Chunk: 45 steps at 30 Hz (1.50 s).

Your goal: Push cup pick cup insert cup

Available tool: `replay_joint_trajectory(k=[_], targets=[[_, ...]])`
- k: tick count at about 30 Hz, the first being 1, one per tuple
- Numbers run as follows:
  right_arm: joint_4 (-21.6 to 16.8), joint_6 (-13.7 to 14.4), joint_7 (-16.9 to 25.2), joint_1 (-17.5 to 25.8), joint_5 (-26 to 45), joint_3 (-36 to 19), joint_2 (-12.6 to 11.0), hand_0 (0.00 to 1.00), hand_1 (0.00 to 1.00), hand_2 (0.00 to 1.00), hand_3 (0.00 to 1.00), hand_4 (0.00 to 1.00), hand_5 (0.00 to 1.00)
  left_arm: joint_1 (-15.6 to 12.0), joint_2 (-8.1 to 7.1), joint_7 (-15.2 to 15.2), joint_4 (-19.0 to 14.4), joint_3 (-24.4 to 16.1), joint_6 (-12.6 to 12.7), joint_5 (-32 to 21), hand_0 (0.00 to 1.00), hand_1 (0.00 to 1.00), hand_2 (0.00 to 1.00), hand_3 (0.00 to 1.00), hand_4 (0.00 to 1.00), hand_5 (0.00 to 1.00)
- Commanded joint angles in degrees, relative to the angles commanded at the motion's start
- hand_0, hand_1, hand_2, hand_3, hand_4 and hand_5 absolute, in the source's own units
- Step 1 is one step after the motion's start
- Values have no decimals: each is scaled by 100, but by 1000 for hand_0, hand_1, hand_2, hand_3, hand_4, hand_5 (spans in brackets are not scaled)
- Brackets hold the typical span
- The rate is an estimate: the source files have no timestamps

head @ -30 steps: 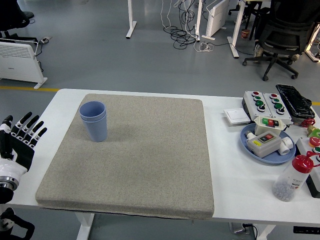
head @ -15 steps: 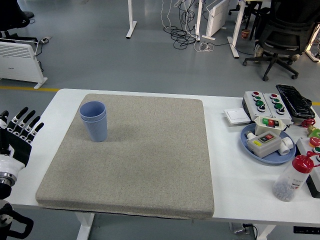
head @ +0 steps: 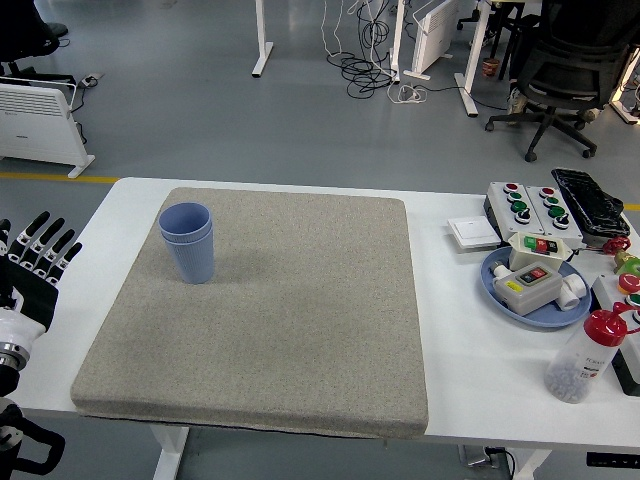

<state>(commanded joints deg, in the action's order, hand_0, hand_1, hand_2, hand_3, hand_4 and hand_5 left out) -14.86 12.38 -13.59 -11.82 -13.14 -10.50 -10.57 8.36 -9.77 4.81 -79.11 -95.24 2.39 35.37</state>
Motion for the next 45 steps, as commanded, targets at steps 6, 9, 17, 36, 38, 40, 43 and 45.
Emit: replay_joint_trajectory(k=[6, 9, 17, 36, 38, 40, 43, 45], targets=[[5, 4, -11, 14, -22, -17, -7, 703, 641, 650, 581, 76, 459, -3, 3, 5, 17, -11, 17, 13, 791, 797, 790, 744, 582, 998], [5, 2, -15, 19, -26, -20, -12, 703, 641, 650, 581, 76, 459, -3, 8, 7, 28, -10, 29, 19, 791, 797, 790, 744, 582, 998], [7, 5, -27, 18, -53, -38, -8, 703, 642, 650, 581, 76, 459, -15, 9, 2, 29, -22, 28, 29, 791, 797, 790, 744, 581, 998], [6, 16, 1, 52, 16, -5, -1, 703, 641, 653, 581, 76, 459, -22, 2, 23, 42, -11, 42, 1, 790, 797, 790, 744, 580, 998], [7, 13, -8, 52, -16, -20, 0, 703, 641, 654, 580, 76, 458, -22, 1, 23, 41, -5, 40, 0, 790, 797, 790, 743, 581, 998], [7, 8, -15, 54, -39, -31, 0, 703, 641, 654, 580, 76, 458, -22, 7, 23, 40, 0, 38, 2, 790, 797, 790, 743, 581, 998], [7, 11, -10, 54, -20, -20, -2, 704, 641, 653, 581, 76, 456, -25, 10, 13, 47, 1, 33, 10, 790, 796, 788, 741, 581, 998], [7, 10, -13, 53, -31, -26, -3, 704, 641, 653, 581, 76, 456, -17, 10, 9, 49, 6, 31, 19, 790, 796, 788, 741, 581, 998]])
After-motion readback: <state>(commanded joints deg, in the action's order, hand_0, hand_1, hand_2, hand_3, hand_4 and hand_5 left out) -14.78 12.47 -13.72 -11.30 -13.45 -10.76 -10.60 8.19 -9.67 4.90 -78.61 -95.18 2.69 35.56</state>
